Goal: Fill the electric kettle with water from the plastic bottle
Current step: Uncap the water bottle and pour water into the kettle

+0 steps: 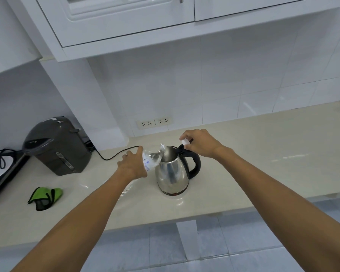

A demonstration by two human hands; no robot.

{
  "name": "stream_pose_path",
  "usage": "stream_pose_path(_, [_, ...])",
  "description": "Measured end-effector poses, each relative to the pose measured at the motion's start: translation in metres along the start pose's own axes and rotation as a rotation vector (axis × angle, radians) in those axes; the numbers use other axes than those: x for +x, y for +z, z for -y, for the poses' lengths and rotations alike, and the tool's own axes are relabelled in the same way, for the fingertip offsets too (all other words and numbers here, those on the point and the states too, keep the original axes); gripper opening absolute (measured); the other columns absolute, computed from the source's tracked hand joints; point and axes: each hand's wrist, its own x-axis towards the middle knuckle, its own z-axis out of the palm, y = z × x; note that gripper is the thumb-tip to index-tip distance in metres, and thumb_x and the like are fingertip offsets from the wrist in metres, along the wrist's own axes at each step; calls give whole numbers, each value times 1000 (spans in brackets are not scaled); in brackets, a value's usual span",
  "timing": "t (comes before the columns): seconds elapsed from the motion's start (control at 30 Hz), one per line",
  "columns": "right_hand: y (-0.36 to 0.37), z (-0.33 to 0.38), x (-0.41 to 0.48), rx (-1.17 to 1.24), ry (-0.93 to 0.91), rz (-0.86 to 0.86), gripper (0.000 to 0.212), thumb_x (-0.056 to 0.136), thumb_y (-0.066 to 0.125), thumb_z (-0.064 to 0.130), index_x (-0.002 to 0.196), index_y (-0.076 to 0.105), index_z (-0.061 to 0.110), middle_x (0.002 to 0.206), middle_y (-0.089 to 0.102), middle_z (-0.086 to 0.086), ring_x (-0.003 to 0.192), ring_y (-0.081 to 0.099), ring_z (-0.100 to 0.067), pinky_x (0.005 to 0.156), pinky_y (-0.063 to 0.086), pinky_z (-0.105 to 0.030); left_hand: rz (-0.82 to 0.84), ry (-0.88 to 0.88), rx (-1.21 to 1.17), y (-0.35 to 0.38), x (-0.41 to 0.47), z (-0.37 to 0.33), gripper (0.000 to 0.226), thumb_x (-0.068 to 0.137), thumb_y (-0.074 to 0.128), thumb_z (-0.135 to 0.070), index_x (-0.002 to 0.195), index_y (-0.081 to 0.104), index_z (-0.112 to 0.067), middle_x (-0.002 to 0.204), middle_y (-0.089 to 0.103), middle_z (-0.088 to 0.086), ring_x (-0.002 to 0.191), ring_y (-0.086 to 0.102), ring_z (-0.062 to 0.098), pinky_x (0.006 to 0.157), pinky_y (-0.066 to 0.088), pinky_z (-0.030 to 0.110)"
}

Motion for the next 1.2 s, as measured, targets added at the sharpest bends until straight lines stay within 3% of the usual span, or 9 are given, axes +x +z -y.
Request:
stream_pose_path(0.2, [1, 21, 10, 102, -46, 11, 32, 88, 70, 15, 119, 71, 24, 115, 68, 2, 94, 66, -14, 92, 50, -28, -68, 37, -317, 11, -14, -5, 88, 70, 81, -30, 140, 28, -27, 111, 43, 11, 106, 51, 35, 90, 53, 49])
stream_pose_path(0.3, [-1, 35, 12, 106, -76, 12, 31, 90, 72, 16, 119, 70, 24, 114, 69, 4, 87, 70, -11, 81, 48, -21, -93, 61, -410, 17, -22, -9, 82, 68, 83, -31, 132, 31, -27, 108, 45, 10, 99, 53, 34, 84, 55, 47])
stream_pose_path(0.47, [-6, 51, 11, 38, -129, 21, 26, 91, 71, 17, 116, 72, 16, 111, 72, 2, 83, 62, 1, 76, 42, -11, -131, 106, -498, 19, -30, -16, 82, 66, 87, -29, 126, 31, -30, 106, 45, 9, 96, 54, 31, 74, 54, 38])
stream_pose_path(0.63, [-14, 61, 6, 19, -146, 26, 23, 90, 71, 15, 113, 73, 18, 112, 73, 4, 85, 67, -4, 86, 51, -21, -153, 155, -572, 18, -37, -19, 84, 67, 87, -29, 130, 31, -29, 109, 47, 10, 97, 54, 30, 72, 51, 36])
stream_pose_path(0.77, [-31, 67, 5, -42, -164, 121, 31, 85, 72, 6, 108, 75, 26, 113, 72, 12, 84, 71, 1, 76, 42, -2, -171, 196, -622, 19, -45, -20, 85, 67, 88, -29, 132, 32, -28, 109, 48, 9, 97, 54, 29, 69, 49, 34])
stream_pose_path(0.9, [-46, 76, 3, -88, -170, 197, 35, 81, 76, 3, 105, 77, 29, 106, 73, 18, 85, 73, -2, 78, 45, -9, -182, 227, -651, 19, -51, -23, 85, 65, 88, -29, 130, 33, -28, 108, 50, 9, 95, 55, 27, 64, 47, 30])
stream_pose_path(1.03, [-56, 81, -2, -130, -190, 248, 35, 80, 76, 0, 102, 77, 27, 82, 70, 34, 85, 73, 0, 71, 44, -7, -158, 267, -682, 18, -57, -24, 85, 59, 87, -36, 125, 33, -33, 107, 54, 7, 94, 59, 23, 63, 49, 29])
stream_pose_path(1.2, [-64, 83, -5, -157, -208, 297, 31, 79, 80, 8, 102, 77, 29, 92, 74, 25, 85, 71, 2, 76, 49, -15, -103, 320, -725, 17, -59, -25, 84, 59, 89, -34, 124, 36, -32, 108, 59, 3, 94, 63, 18, 64, 54, 29])
